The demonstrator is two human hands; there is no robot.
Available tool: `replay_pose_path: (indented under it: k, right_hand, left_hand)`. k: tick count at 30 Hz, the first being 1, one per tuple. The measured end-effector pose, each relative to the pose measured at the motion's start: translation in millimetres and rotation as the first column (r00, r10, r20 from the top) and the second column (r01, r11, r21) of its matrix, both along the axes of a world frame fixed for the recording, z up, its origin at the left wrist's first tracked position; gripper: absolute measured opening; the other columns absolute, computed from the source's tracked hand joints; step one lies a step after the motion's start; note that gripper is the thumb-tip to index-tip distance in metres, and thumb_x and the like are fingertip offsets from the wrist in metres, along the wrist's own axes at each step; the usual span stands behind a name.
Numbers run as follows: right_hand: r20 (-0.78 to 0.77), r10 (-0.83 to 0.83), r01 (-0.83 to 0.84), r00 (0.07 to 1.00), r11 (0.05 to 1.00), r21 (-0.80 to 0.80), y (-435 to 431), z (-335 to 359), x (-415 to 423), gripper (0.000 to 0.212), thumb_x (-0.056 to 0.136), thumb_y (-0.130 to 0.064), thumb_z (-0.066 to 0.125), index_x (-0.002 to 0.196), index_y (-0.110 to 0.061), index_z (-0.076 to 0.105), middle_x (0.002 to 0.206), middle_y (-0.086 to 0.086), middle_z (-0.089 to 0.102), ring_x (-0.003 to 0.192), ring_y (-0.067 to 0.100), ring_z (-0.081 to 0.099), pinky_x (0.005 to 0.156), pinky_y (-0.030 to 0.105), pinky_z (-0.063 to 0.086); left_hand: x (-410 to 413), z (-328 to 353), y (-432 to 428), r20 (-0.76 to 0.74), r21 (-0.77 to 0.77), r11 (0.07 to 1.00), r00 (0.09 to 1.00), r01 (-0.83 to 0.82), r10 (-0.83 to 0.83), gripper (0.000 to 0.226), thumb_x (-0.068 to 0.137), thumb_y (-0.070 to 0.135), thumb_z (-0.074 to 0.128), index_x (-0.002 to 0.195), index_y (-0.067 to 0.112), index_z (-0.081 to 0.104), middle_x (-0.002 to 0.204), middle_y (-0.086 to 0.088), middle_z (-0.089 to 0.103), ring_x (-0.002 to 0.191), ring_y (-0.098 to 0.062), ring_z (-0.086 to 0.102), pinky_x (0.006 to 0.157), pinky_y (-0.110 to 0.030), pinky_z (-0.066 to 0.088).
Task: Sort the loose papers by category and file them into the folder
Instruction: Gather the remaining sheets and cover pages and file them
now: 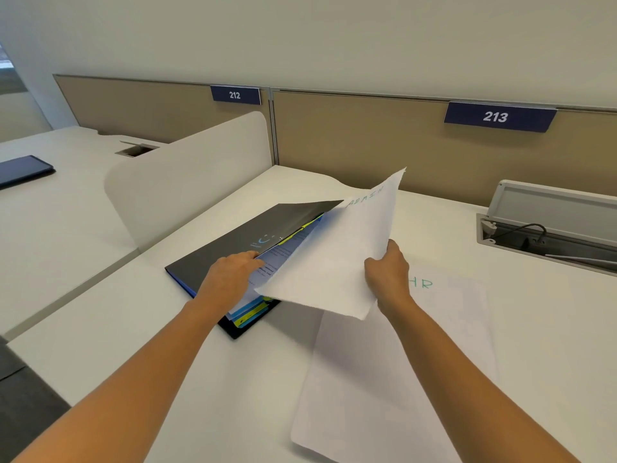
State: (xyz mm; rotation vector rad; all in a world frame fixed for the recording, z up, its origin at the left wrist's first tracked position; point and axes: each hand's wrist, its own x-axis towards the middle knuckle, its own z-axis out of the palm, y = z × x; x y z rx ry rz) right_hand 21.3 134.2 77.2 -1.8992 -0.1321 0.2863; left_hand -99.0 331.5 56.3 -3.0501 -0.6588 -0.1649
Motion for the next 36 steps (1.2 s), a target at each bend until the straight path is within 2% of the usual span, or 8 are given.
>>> replay_pose_path:
  k: [14, 20, 23, 27, 30, 32, 34, 36]
  right_hand:
    - [-0.216, 0.196, -0.149, 0.956, 0.965, 0.217, 59.8, -40.0, -69.5, 0.050, 0.087, -0.002, 0.040, 0.135, -0.016, 0.037, 0.118, 0.006, 0.053, 0.106, 0.027, 0.053, 0.096, 0.046, 0.048]
    - [-0.391, 0.328, -0.181, 0.860, 0.913, 0.367, 71.8, -46.9, -60.2, 0.052, 0.088, 0.005, 0.037, 0.136, -0.016, 0.039, 0.128, 0.008, 0.052, 0.106, 0.026, 0.053, 0.061, 0.030, 0.055]
    - [-0.465, 0.353, -0.208, 0.812, 0.919, 0.334, 73.1, -37.2, -49.2, 0.044, 0.091, 0.010, 0.039, 0.133, -0.004, 0.038, 0.133, 0.014, 0.048, 0.107, 0.028, 0.052, 0.074, 0.035, 0.051]
    - [-0.480, 0.399, -0.276, 0.781, 0.910, 0.309, 73.3, -23.7, -40.2, 0.029, 0.092, -0.013, 0.056, 0.118, -0.005, 0.046, 0.117, 0.015, 0.059, 0.094, 0.028, 0.063, 0.072, 0.035, 0.055]
    - [-0.219, 0.328, -0.327, 0.919, 0.944, 0.041, 64.7, -21.0, -39.5, 0.030, 0.088, -0.038, 0.060, 0.089, -0.011, 0.047, 0.088, 0.009, 0.063, 0.065, 0.023, 0.065, 0.065, 0.034, 0.057]
    - [0.138, 0.303, -0.276, 0.943, 0.943, -0.184, 57.2, -27.5, -36.2, 0.031, 0.089, -0.041, 0.055, 0.098, -0.013, 0.048, 0.095, 0.006, 0.062, 0.080, 0.025, 0.062, 0.071, 0.033, 0.048]
    - [0.518, 0.331, -0.180, 0.789, 0.930, -0.319, 48.7, -36.7, -28.6, 0.024, 0.089, -0.026, 0.053, 0.109, -0.013, 0.051, 0.100, 0.004, 0.061, 0.090, 0.024, 0.058, 0.073, 0.033, 0.045]
    - [0.779, 0.405, -0.149, 0.478, 0.912, -0.383, 41.9, -46.8, -11.6, 0.030, 0.075, -0.006, 0.058, 0.105, -0.010, 0.059, 0.099, 0.005, 0.064, 0.089, 0.027, 0.061, 0.071, 0.037, 0.051]
  left_hand:
    - [2.9, -6.4, 5.0, 0.137, -0.056, 0.998, 0.991, 0.014, -0.007, 0.050, 0.091, -0.008, 0.037, 0.133, 0.017, 0.051, 0.137, -0.005, 0.052, 0.117, -0.029, 0.055, 0.096, -0.036, 0.044]
    - [-2.1, -6.0, 14.3, 0.240, -0.101, 0.995, 0.971, 0.026, -0.001, 0.049, 0.088, -0.011, 0.043, 0.128, 0.014, 0.055, 0.132, -0.005, 0.055, 0.117, -0.026, 0.057, 0.099, -0.034, 0.044]
    - [-5.5, -3.3, 17.8, 0.288, -0.123, 0.992, 0.958, 0.029, 0.008, 0.048, 0.087, -0.011, 0.042, 0.125, 0.014, 0.058, 0.130, -0.003, 0.058, 0.117, -0.023, 0.057, 0.099, -0.032, 0.043]
    - [-7.3, -1.9, 16.2, 0.292, -0.131, 0.991, 0.956, 0.030, 0.010, 0.046, 0.089, -0.009, 0.042, 0.125, 0.015, 0.059, 0.130, -0.003, 0.057, 0.118, -0.022, 0.057, 0.099, -0.031, 0.042]
    - [-7.8, -1.6, 16.5, 0.305, -0.144, 0.989, 0.952, 0.027, 0.018, 0.045, 0.090, -0.008, 0.043, 0.124, 0.015, 0.059, 0.130, -0.003, 0.058, 0.118, -0.021, 0.056, 0.100, -0.028, 0.041]
    - [-9.4, 0.4, 17.4, 0.307, -0.154, 0.988, 0.951, 0.012, 0.036, 0.043, 0.091, -0.006, 0.043, 0.124, 0.016, 0.058, 0.130, -0.002, 0.057, 0.118, -0.020, 0.056, 0.100, -0.025, 0.040]
    - [-12.3, 3.4, 18.0, 0.312, -0.176, 0.984, 0.948, -0.007, 0.063, 0.041, 0.092, -0.005, 0.042, 0.124, 0.015, 0.059, 0.129, -0.003, 0.058, 0.117, -0.021, 0.057, 0.098, -0.023, 0.040]
    - [-14.6, 6.1, 18.7, 0.317, -0.182, 0.983, 0.946, -0.003, 0.061, 0.039, 0.092, -0.005, 0.043, 0.123, 0.013, 0.059, 0.128, -0.004, 0.059, 0.115, -0.022, 0.058, 0.098, -0.022, 0.039]
